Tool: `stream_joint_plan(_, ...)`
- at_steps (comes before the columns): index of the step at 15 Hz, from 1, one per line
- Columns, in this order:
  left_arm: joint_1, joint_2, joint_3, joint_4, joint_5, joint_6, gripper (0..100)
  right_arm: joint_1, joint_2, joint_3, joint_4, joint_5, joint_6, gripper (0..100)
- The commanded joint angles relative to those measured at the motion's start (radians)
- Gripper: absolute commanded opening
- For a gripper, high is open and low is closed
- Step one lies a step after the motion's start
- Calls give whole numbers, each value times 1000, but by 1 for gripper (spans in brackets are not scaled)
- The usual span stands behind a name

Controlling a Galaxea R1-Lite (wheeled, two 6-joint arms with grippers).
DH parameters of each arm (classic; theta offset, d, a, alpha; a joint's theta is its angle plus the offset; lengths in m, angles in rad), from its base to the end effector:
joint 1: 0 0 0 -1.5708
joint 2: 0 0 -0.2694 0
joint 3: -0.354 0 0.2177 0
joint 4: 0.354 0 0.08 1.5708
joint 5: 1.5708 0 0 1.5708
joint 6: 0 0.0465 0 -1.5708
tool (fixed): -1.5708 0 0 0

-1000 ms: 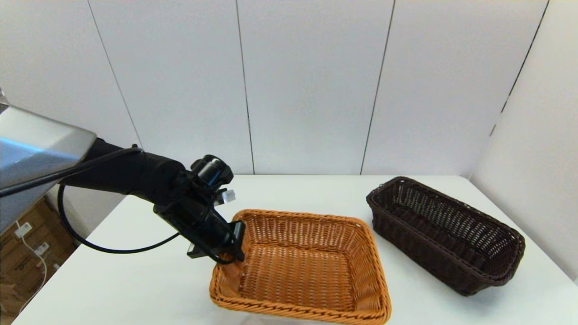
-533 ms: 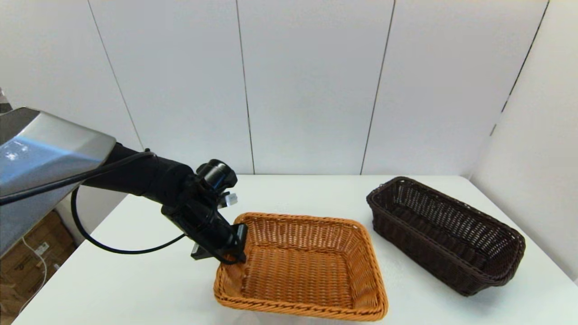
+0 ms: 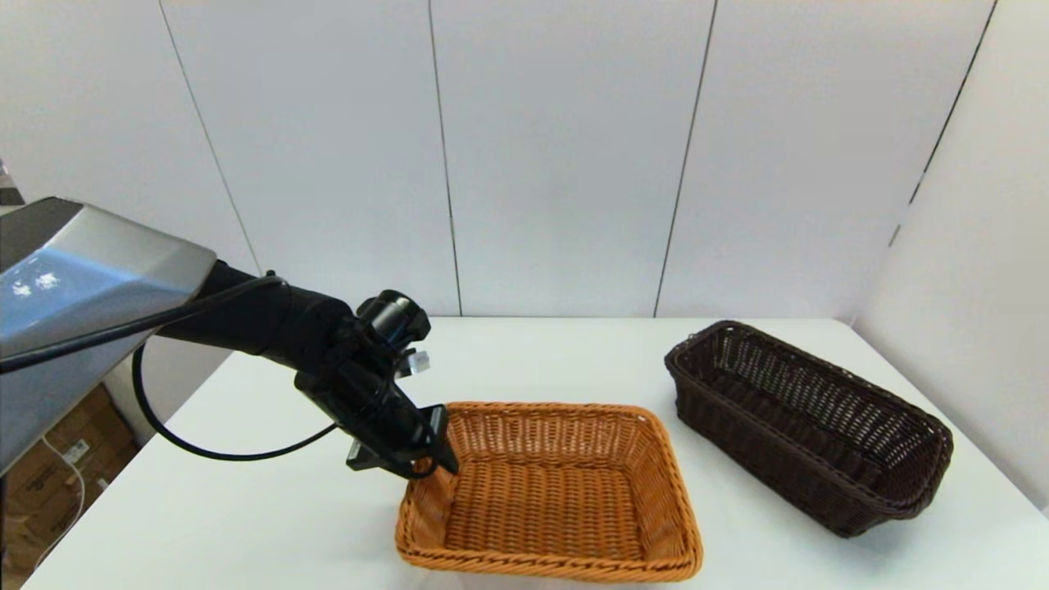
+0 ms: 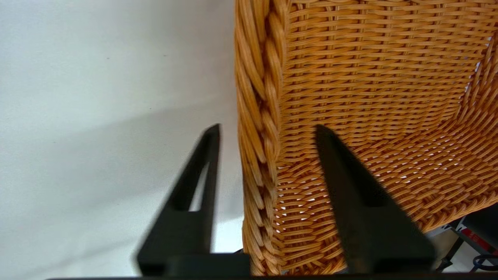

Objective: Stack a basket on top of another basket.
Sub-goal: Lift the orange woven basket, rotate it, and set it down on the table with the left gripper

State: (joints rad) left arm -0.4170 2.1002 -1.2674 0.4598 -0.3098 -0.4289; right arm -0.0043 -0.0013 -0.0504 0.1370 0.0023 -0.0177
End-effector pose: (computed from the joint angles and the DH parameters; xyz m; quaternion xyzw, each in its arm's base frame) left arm 0.3265 -0.1601 0.0127 -0.1273 0.6480 -0.1493 0.7360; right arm 0.0567 -0.0001 0.0748 -0.0087 0.0426 -0.0006 0.9991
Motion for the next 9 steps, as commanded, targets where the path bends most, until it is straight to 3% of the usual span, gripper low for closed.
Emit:
stream_joint_plan(1,11,-12,-1,3,0,-4,100,0,1,0,1,1,-1,100)
stream_joint_plan(6,98,-170,-10,26,24,33,100,1,1,0,1,1,-1,100)
stream_joint_plan(9,187,-344,7,140,28,136,100,0,1,1,0,1,-1,100)
